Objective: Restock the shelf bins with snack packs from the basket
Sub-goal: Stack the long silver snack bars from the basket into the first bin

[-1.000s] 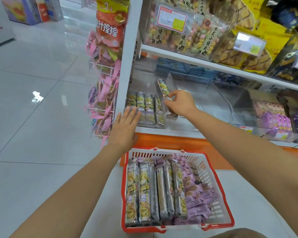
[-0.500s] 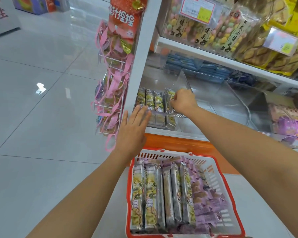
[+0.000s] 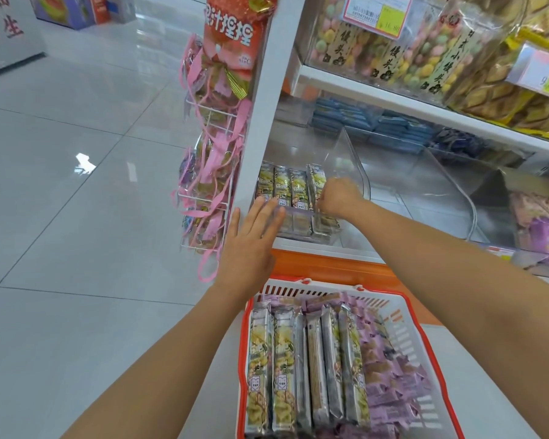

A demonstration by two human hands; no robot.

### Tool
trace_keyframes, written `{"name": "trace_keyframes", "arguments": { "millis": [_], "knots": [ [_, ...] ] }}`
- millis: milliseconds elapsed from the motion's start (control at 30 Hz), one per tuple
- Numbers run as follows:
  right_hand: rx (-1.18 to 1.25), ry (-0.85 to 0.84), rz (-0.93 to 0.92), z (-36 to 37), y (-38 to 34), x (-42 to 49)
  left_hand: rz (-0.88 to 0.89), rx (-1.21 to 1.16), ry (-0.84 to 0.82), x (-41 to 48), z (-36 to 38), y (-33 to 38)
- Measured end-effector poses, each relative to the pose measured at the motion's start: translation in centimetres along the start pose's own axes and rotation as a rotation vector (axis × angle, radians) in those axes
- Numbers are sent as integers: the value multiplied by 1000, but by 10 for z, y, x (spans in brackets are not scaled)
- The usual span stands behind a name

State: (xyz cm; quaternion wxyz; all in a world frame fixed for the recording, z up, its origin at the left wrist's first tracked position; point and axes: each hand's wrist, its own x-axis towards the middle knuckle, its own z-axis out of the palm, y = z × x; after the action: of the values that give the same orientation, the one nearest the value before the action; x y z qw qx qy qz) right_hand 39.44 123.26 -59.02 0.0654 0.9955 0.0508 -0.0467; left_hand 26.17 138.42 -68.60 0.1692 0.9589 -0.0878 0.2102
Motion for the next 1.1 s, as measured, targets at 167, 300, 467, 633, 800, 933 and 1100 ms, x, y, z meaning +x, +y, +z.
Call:
{"name": "trace_keyframes", "arguments": {
  "millis": [167, 300, 467, 633, 800, 933, 1100],
  "knots": [
    [13, -35, -37, -7, 0, -10, -36, 3, -37, 1, -3, 7],
    [192, 34, -102, -5, 5, -27, -49, -20, -49, 0, -8, 11],
    [504, 347, -267, 0, 3, -76, -60, -1, -90, -11, -7, 22],
    [582, 302, -243, 43, 19, -120, -120, -40, -200, -53, 17, 36],
    [451, 40, -51, 114, 57, -146, -206, -3, -580, -94, 44, 45],
    [377, -143, 83, 161, 80, -166, -198, -57, -817, -116, 64, 55],
    [294, -494, 188, 203, 92, -180, -168, 53, -928, -128, 77, 66]
  ]
}}
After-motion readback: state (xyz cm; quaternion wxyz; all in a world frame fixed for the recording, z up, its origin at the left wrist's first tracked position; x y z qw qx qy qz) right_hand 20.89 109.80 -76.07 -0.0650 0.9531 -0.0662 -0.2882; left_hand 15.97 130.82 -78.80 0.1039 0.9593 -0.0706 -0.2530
